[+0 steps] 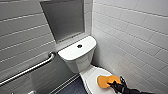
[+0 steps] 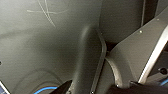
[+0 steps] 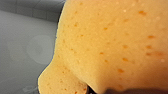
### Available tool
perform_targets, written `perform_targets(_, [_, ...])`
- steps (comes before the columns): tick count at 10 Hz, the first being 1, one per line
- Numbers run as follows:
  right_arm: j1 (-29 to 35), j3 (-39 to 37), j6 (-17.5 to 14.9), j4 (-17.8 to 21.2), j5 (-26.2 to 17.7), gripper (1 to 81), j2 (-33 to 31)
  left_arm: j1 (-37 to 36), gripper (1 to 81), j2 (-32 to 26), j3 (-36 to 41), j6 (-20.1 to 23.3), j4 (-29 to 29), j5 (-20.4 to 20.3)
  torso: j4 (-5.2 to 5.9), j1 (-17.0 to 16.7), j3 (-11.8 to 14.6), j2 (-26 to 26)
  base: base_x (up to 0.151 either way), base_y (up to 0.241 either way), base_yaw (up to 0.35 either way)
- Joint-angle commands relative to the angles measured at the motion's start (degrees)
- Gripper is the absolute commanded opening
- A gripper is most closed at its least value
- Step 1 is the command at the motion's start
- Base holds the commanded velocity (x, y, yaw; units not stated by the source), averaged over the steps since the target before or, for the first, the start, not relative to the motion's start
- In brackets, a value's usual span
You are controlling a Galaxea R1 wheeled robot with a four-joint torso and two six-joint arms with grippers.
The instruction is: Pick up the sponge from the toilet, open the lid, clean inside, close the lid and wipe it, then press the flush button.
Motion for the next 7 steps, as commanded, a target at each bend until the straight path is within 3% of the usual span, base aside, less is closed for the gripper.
perform_targets(1, [9.44, -8.44, -0.47, 2.67, -9.44, 1.0, 5.11, 1.18, 81.1, -0.10, 0.24, -0.04, 0.60, 4.03, 0.00, 0.00, 0.00, 0.00, 0.000, 0.000, 0.000])
perform_targets(5, [11.47, -23.89, -0.39, 5.66, -23.40, 1.0, 12.04, 1.18, 81.1, -0.10, 0.24, -0.04, 0.60, 4.03, 0.00, 0.00, 0.00, 0.00, 0.000, 0.000, 0.000])
perform_targets(7, [10.77, -25.58, -0.30, 5.66, -24.21, 1.0, 13.19, 1.18, 81.1, -0.02, 0.24, -0.04, 0.60, 4.03, 0.00, 0.00, 0.00, 0.00, 0.000, 0.000, 0.000])
